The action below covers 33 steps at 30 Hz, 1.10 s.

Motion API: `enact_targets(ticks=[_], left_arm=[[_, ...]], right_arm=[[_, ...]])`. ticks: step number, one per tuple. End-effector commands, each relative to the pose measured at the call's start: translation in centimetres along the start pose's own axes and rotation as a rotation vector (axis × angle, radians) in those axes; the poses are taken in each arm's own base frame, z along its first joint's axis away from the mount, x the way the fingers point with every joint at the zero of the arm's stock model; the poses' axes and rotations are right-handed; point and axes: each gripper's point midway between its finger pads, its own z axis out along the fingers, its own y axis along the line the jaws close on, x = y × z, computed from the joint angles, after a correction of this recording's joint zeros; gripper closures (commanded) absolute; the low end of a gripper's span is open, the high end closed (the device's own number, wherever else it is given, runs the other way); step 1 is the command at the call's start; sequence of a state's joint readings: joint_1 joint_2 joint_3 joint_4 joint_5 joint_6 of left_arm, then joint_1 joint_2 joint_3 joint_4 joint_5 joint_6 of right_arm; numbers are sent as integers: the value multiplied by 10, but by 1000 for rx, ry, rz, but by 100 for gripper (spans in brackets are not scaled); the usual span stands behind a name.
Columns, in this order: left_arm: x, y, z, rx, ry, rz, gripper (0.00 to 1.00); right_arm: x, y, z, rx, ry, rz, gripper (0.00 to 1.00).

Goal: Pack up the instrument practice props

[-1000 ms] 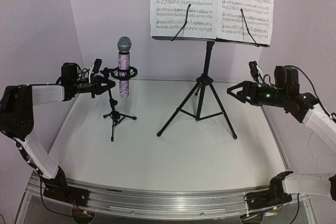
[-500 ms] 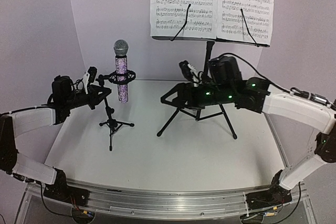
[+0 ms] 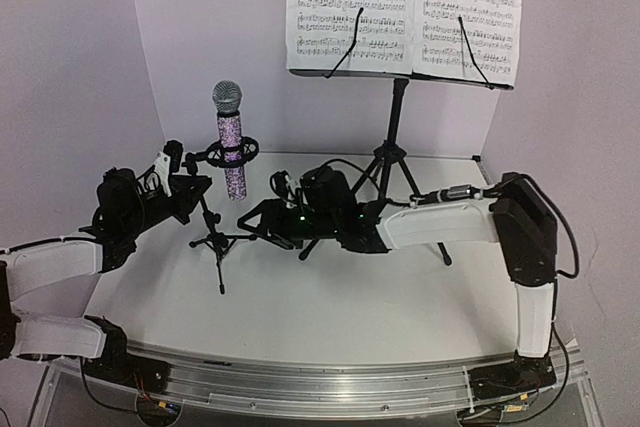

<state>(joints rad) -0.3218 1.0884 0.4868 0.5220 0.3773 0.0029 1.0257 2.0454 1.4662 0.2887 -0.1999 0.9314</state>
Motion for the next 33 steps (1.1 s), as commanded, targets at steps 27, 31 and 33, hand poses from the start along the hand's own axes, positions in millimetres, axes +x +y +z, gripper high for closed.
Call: enact_targets(ticks=[27, 31, 33], left_arm=[[-3, -6, 8, -12, 17, -34, 100], [-3, -7, 8, -5, 17, -36, 100], [-3, -8, 8, 0, 15, -36, 100]], right_arm=[[-43, 2, 86, -207, -261, 303, 64], [-44, -3, 86, -198, -266, 319, 61], [-46, -5, 86, -197, -269, 323, 63]])
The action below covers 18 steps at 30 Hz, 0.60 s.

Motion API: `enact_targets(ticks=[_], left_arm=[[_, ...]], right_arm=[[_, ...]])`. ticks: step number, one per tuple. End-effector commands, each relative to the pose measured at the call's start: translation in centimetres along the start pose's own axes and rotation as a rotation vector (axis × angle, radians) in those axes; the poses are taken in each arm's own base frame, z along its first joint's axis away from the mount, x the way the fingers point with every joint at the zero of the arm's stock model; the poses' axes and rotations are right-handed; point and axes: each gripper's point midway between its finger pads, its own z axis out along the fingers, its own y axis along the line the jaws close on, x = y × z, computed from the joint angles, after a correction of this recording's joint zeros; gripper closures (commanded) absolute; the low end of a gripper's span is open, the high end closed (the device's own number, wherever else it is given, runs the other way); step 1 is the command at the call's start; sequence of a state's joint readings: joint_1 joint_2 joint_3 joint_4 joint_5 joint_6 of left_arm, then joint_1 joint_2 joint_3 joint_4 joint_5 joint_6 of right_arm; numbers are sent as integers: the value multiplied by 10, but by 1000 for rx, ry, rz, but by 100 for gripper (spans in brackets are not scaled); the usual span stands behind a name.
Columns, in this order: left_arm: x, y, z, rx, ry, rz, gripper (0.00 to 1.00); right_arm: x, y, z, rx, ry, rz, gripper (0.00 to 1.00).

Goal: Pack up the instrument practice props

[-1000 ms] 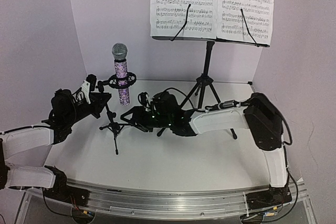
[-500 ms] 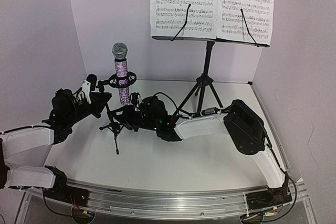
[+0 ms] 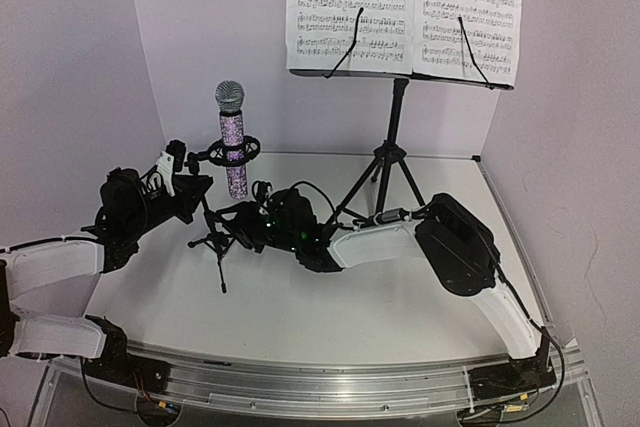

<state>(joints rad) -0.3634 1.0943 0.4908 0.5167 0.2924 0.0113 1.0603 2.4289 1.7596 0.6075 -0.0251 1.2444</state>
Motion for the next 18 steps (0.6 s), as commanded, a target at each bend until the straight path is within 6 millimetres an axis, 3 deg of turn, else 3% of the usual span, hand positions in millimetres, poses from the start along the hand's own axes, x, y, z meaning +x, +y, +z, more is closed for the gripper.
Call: enact_targets(ticks=[1, 9, 13, 18], left_arm=[[-5, -8, 4, 46, 9, -46, 100], [-6, -8, 5, 50, 4, -40, 100], [-8, -8, 7, 49, 1, -37, 100], [-8, -6, 7, 42, 1, -34, 100]], right_arm=[[-17, 15, 3, -51, -50, 64, 64], [-16, 17, 12, -76, -29, 92, 72], [-17, 14, 12, -72, -35, 104, 85], [-12, 15, 11, -72, -12, 107, 82]])
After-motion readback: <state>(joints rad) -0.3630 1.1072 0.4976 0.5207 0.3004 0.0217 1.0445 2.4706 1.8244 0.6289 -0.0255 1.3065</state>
